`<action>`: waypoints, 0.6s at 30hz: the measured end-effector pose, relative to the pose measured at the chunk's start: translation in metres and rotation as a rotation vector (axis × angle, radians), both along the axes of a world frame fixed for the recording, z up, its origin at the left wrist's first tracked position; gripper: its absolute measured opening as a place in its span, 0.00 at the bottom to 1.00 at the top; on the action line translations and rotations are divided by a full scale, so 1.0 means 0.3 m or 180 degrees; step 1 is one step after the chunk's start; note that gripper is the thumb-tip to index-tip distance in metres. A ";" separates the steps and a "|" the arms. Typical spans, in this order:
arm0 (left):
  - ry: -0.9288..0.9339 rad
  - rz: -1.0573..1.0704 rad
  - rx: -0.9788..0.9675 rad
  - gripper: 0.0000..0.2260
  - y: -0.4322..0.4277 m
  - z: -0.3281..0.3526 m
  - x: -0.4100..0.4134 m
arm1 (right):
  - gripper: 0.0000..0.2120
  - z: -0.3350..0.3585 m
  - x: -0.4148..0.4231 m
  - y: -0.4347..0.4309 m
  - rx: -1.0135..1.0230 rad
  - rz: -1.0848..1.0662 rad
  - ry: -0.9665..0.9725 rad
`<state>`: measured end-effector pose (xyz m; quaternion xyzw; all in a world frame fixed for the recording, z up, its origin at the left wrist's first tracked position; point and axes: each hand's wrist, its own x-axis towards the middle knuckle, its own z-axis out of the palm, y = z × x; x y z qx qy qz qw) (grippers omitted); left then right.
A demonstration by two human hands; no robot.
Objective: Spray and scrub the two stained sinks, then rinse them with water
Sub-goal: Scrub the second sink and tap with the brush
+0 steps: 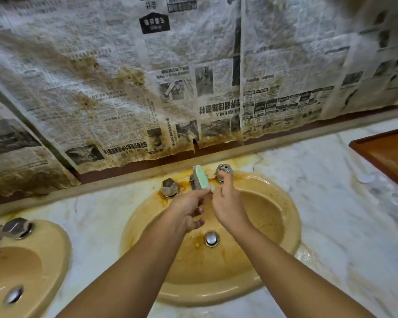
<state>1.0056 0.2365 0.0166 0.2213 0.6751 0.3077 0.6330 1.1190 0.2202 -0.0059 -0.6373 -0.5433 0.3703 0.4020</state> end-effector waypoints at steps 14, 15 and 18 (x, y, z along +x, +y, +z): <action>0.0797 -0.0186 0.0748 0.10 0.147 -0.050 -0.025 | 0.13 -0.114 0.156 0.139 0.0048 0.0392 -0.0313; 0.1004 -0.0311 0.0844 0.10 0.161 -0.042 -0.033 | 0.11 -0.122 0.184 0.168 0.0088 0.0343 -0.0354; 0.1602 -0.0649 0.1057 0.12 0.205 -0.024 -0.054 | 0.11 -0.176 0.296 0.293 0.0288 0.0358 -0.0761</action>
